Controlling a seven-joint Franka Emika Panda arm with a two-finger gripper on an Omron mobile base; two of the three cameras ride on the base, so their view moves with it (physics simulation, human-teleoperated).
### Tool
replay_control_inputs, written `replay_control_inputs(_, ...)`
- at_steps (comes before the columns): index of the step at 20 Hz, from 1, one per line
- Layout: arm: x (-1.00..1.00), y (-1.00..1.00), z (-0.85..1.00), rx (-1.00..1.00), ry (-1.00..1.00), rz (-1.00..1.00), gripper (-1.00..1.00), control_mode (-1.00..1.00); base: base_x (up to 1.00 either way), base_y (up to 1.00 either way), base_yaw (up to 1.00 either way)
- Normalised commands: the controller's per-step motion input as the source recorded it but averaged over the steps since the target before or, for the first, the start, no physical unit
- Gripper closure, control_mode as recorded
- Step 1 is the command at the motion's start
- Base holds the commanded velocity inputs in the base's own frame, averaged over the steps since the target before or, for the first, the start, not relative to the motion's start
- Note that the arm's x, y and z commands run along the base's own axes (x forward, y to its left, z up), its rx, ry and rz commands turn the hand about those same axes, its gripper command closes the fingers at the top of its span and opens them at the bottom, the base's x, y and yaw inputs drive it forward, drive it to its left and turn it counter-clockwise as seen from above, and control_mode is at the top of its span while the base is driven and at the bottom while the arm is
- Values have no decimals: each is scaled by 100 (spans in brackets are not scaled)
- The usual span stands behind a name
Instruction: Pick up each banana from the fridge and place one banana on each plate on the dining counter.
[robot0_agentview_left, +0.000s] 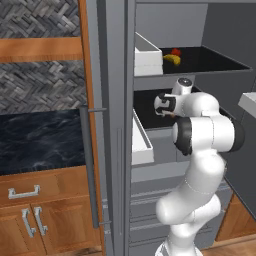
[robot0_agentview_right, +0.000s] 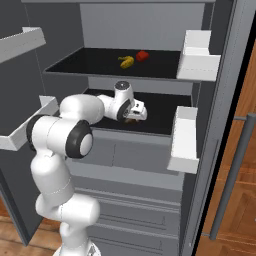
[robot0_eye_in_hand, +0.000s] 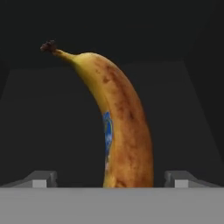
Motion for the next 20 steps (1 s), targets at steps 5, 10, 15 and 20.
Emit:
replay_control_inputs(5,6,0,-34,0,1,0,100,-100,0,0,0)
replay_control_inputs(10,-10,0,-26,0,0,0,100,-100,0,0,0)
replay_control_inputs(15,-58,0,-9,3,-5,0,100,-100,0,0,0)
replay_control_inputs(20,-91,-1,1,8,-18,-4,100,-100,0,0,0)
